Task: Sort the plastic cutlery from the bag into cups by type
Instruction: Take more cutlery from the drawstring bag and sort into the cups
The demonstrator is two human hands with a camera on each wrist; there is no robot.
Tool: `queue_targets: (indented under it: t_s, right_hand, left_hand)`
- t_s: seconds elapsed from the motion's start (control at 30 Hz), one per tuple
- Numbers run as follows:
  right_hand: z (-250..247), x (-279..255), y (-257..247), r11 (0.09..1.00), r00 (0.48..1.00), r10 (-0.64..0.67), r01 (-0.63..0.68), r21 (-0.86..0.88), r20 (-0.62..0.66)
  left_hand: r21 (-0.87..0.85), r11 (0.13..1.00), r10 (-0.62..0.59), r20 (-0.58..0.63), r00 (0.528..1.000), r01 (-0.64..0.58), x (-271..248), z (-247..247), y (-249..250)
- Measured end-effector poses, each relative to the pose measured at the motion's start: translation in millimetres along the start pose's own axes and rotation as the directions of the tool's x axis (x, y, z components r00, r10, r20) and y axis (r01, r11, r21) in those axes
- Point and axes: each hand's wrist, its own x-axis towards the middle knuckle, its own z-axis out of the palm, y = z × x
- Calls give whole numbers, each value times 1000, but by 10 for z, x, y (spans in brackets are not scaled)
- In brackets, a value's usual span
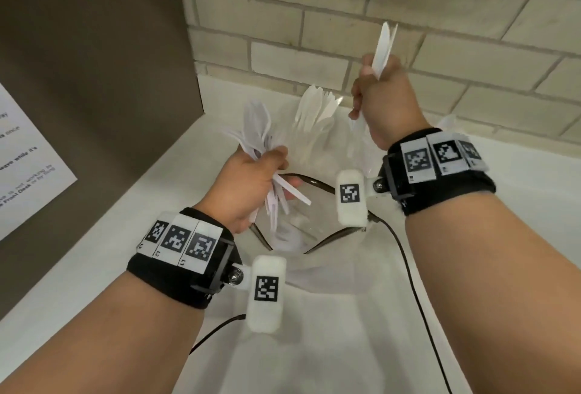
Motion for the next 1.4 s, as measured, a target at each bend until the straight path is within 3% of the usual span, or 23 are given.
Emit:
queue_targets:
  t_s: [0.17, 0.27, 0.4, 0.53, 0.83, 0.93, 1.07, 1.23, 1.3, 1.4]
  right_hand:
    - [307, 307, 1, 953, 976, -210, 218, 208, -62]
    - [516, 478, 64, 936, 972, -226, 233, 264, -58]
    - [778, 594, 382, 957, 991, -131, 132, 259, -21]
    - [823, 612, 647, 986, 997, 68, -61, 158, -41]
    - [651, 580, 349, 997, 999, -33, 31, -75, -21]
    - [476, 441, 102, 998, 998, -57, 57, -23, -30]
    - [257, 2, -155, 993, 988, 75, -87, 81, 138]
    - [165, -598, -126, 963, 875, 260, -207, -170, 408]
    - [198, -751, -81, 964, 862, 264, -252, -87, 433]
    - [233, -872, -31, 940, 886, 293, -336, 60, 360]
  left_hand:
    - [-112, 993, -34, -31, 999, 30, 101, -136, 89]
    - [-213, 976, -49, -16, 999, 44, 140, -231, 133]
    - [-279, 959, -61, -13, 998, 55, 179, -326, 171]
    - [-307, 949, -65, 18, 998, 67, 198, -366, 193]
    - [-219, 971, -77, 95, 992, 96, 153, -240, 185]
    - [-184, 979, -66, 121, 990, 88, 131, -202, 201]
    - [-168, 982, -57, 167, 984, 85, 80, -160, 214]
    - [-139, 986, -67, 205, 976, 97, 3, -45, 185]
    - [-102, 991, -59, 228, 972, 85, -42, 20, 160]
    - [2, 999, -44, 228, 973, 45, -96, 90, 106]
